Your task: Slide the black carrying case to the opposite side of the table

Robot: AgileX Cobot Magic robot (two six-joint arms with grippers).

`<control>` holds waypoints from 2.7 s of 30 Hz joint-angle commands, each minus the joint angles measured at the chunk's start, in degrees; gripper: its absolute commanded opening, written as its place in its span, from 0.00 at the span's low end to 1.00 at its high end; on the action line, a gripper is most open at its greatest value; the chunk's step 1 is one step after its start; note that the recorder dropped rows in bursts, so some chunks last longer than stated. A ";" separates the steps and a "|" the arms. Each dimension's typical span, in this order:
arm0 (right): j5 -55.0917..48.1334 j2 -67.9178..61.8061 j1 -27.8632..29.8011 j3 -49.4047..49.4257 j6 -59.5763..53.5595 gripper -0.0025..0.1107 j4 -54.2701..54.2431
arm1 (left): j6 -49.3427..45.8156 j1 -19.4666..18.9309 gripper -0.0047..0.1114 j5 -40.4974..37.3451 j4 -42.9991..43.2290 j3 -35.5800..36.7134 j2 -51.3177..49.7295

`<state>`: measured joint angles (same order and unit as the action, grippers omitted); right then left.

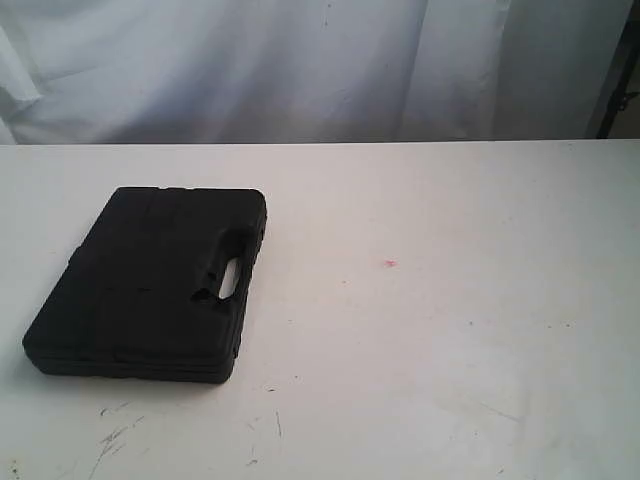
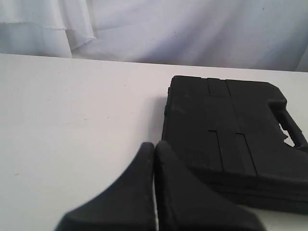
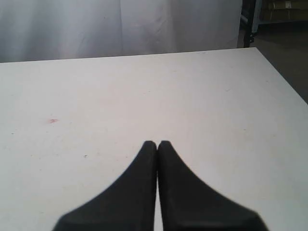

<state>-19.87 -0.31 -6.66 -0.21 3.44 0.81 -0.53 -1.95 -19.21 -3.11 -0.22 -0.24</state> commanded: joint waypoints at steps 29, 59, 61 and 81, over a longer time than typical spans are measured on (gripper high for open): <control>0.05 0.31 0.38 0.21 0.04 0.02 0.17 | 4.65 -0.08 0.04 18.90 -1.06 -6.72 0.24; 0.05 0.31 0.38 0.21 0.04 0.02 0.17 | 4.54 -0.08 0.04 -23.54 -5.47 -44.14 -55.28; 0.05 0.31 0.38 0.21 0.04 0.02 0.17 | 4.54 -0.08 0.04 -23.54 -6.01 -44.14 -56.26; 0.05 0.31 0.38 0.21 0.04 0.02 0.17 | 5.38 11.63 0.04 -34.60 -7.38 -68.24 -86.59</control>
<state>-19.87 -0.31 -6.66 -0.21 3.44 0.81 1.90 6.91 -52.93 -12.30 -65.19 -83.13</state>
